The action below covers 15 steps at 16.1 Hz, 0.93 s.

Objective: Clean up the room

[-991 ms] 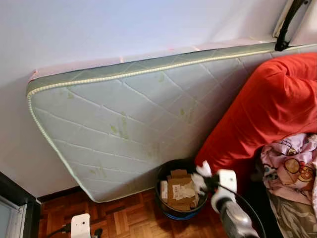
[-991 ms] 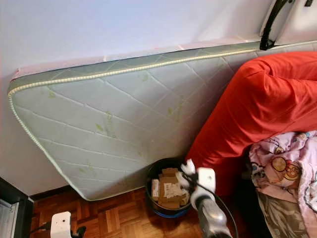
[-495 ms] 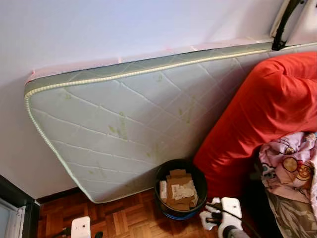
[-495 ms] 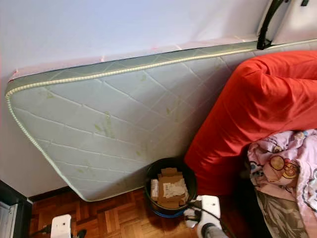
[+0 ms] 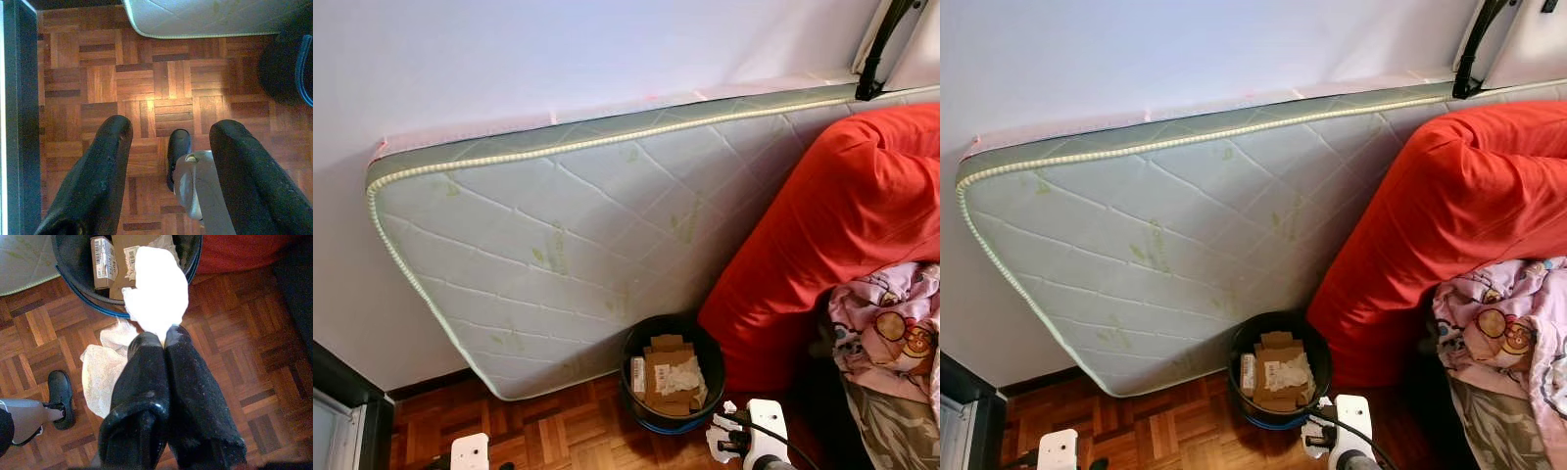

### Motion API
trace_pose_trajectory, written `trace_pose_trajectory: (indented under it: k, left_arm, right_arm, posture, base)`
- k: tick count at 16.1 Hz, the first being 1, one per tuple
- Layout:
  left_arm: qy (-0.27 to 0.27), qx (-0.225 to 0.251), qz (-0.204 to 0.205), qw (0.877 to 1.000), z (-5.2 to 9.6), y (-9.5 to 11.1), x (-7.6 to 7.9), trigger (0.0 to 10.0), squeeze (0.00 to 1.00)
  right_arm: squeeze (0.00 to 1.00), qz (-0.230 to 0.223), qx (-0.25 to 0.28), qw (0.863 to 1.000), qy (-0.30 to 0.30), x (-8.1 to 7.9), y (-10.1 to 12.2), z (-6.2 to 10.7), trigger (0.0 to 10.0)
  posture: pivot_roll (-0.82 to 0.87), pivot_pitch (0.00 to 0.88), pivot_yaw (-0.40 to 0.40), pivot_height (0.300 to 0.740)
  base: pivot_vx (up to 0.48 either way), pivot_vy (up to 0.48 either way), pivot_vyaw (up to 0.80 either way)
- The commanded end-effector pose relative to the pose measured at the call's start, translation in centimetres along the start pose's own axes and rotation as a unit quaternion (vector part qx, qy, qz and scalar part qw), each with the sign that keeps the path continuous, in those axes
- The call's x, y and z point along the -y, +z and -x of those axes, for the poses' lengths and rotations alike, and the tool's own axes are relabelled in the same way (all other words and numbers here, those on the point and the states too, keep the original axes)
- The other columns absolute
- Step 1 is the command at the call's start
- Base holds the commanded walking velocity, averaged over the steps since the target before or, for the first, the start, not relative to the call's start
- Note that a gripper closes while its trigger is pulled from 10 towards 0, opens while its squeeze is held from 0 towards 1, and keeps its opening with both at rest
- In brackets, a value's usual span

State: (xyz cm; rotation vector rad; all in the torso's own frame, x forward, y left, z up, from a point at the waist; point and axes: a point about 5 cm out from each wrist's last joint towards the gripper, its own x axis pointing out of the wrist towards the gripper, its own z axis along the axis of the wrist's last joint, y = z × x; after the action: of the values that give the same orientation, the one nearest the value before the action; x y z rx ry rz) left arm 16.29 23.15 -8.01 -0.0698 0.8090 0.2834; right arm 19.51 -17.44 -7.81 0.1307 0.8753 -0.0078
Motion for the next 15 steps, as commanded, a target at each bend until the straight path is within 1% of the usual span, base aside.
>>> trace_pose_trajectory:
  k: [1,4,5,7,9,11,12,13,15]
  left_arm:
    - [0.004,-0.014,0.002,1.000,0.2,-0.6,-0.5,10.0,0.00]
    - [0.007,-0.018,0.006,1.000,0.3,-0.9,-1.0,10.0,0.00]
    - [0.009,-0.019,0.007,1.000,0.5,-1.2,-1.3,10.0,0.00]
    - [0.011,-0.022,0.009,1.000,0.9,-1.9,-1.8,10.0,0.00]
    - [0.013,-0.028,0.013,0.999,1.3,-2.8,-2.2,10.0,0.00]
    - [0.013,-0.031,0.013,0.999,1.4,-3.1,-2.3,10.0,0.00]
    - [0.012,-0.033,0.012,0.999,1.5,-3.1,-2.2,10.0,0.00]
    - [0.010,-0.034,0.012,0.999,1.4,-3.0,-2.0,10.0,0.00]
    - [0.007,-0.033,0.009,0.999,1.1,-2.7,-1.3,10.0,0.00]
  right_arm:
    - [0.00,-0.001,-0.006,1.000,-0.004,0.3,-0.3,0.1,10.0]
    - [0.00,0.001,-0.009,1.000,-0.005,0.5,-0.5,0.2,10.0]
    - [0.00,-0.001,-0.009,1.000,-0.006,0.6,-0.5,0.2,10.0]
    - [0.00,0.017,-0.015,1.000,-0.003,0.7,-0.7,0.3,10.0]
    - [0.00,0.017,-0.018,1.000,-0.003,0.8,-0.9,0.3,10.0]
    - [0.00,0.017,-0.019,1.000,-0.003,0.8,-1.0,0.3,10.0]
    - [0.00,0.029,-0.019,0.999,0.001,0.8,-1.0,0.3,10.0]
    - [0.00,0.037,-0.019,0.999,0.005,0.7,-1.0,0.3,10.0]
    - [0.00,0.037,-0.018,0.999,0.006,0.8,-1.0,0.4,10.0]
  posture:
    - [0.03,0.055,-0.043,0.740]
    - [0.04,0.060,-0.045,0.740]
    - [0.03,0.064,-0.047,0.740]
    - [0.04,0.066,-0.050,0.740]
    - [0.03,0.069,-0.053,0.740]
    - [0.03,0.070,-0.049,0.740]
    - [0.02,0.073,-0.048,0.740]
    - [0.02,0.072,-0.047,0.740]
    - [0.02,0.072,-0.044,0.740]
  base:
    - [0.000,0.000,0.00]
    - [0.000,0.000,0.00]
    - [0.000,0.000,0.00]
    - [0.000,0.000,0.00]
    - [0.000,0.000,0.00]
    - [0.000,0.000,0.00]
    - [0.000,0.000,0.00]
    - [0.000,0.000,0.00]
    - [0.000,0.000,0.00]
